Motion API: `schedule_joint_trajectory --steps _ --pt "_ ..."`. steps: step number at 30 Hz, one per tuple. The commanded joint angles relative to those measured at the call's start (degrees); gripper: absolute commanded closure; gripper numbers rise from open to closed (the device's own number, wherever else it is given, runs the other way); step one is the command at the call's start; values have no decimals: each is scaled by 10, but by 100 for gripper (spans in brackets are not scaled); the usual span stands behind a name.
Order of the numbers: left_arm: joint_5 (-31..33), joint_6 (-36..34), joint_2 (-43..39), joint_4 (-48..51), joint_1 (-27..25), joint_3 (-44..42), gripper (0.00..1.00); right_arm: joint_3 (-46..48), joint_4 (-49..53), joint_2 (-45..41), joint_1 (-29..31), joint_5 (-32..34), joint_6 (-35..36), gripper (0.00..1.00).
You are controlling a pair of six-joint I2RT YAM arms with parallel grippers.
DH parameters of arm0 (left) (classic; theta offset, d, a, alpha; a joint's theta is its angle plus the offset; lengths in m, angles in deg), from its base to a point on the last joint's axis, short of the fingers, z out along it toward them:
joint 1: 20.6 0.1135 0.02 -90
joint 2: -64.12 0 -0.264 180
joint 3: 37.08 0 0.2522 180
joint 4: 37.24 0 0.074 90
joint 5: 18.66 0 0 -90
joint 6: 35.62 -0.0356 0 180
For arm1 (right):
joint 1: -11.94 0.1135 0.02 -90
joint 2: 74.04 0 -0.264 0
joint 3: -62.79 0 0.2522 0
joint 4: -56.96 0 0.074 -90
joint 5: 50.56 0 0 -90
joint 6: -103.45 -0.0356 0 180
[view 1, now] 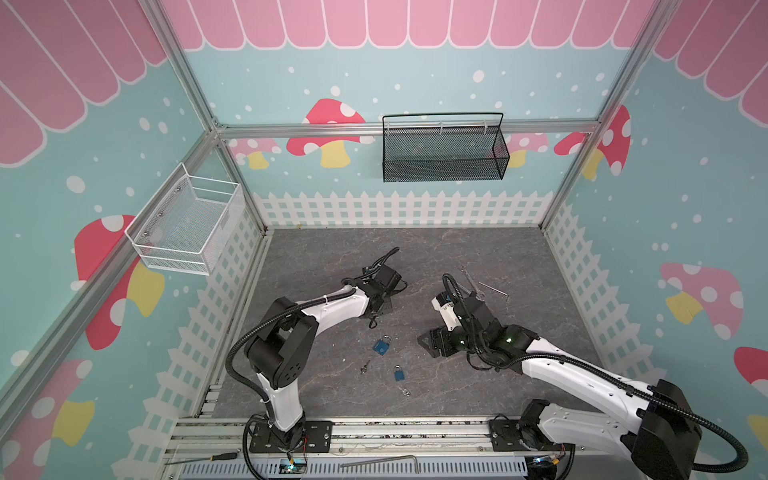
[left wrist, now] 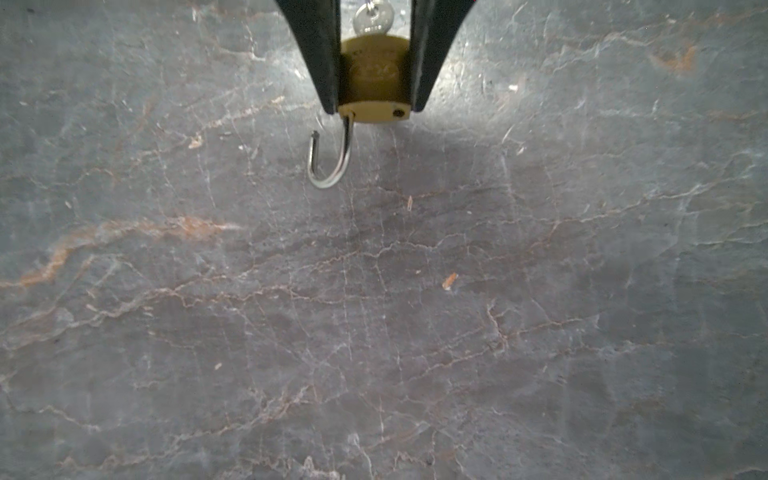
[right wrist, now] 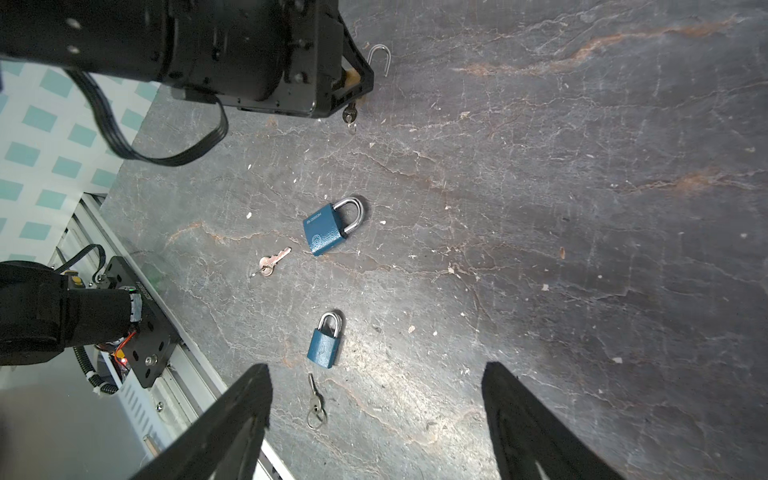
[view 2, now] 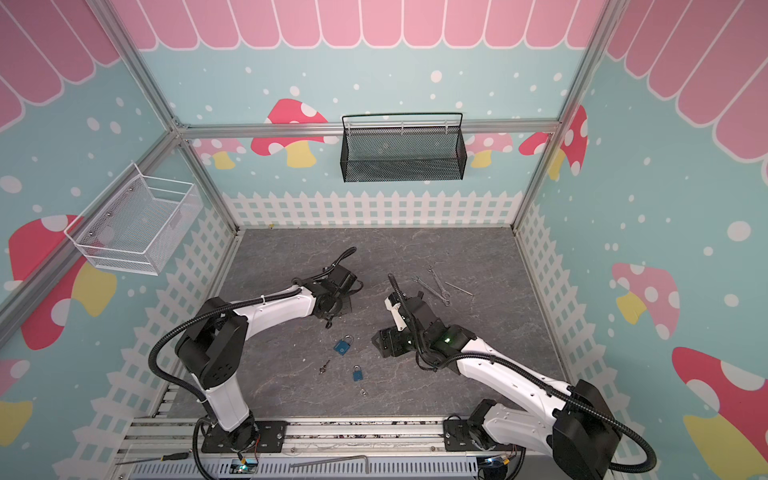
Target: Unlock with the key
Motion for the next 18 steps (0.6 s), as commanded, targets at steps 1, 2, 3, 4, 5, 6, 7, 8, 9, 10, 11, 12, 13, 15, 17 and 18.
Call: schedule_joint_trajectory --steps 1,2,3,4,5,6,7,8,9,10,11,12,13,15,17,18 --pt "-1 -7 22 19 13 29 100 14 -19 -19 -3 -4 -7 17" --pt "-3 -7 26 19 15 31 100 15 -19 -23 -3 -2 -6 17" --pt "-4 -7 30 18 17 33 100 17 -20 -26 -3 1 -6 17" --pt "-7 -7 35 19 18 35 100 18 -22 -27 -3 1 -5 17" --pt "-10 -9 39 18 19 37 100 19 -23 -28 -3 1 -4 17" --pt "-14 -9 44 18 20 38 100 19 -22 -27 -3 -1 -2 17" --pt "-17 -9 48 19 21 39 100 18 -22 -26 -3 -2 0 17" --pt "-19 -9 52 18 21 40 100 18 -23 -24 -3 -3 0 17" --pt "-21 -9 56 18 22 41 100 18 -23 -22 -3 -4 -1 17" --pt "-24 -9 59 19 23 42 100 19 -23 -21 -3 -6 0 17" --pt "-26 -8 62 19 23 42 100 20 -24 -21 -3 -6 -1 17" --pt "-26 -7 64 19 24 42 100 21 -24 -20 -4 -8 0 17" --pt "-26 -5 65 19 25 42 100 22 -26 -20 -4 -10 -1 17" --pt "-24 -2 68 20 27 43 98 24 -26 -21 -3 -10 -1 17" --pt "-26 -1 69 21 28 42 91 24 -26 -21 -3 -8 0 17" --pt "-27 1 70 21 28 41 88 24 -26 -21 -3 -8 0 17"
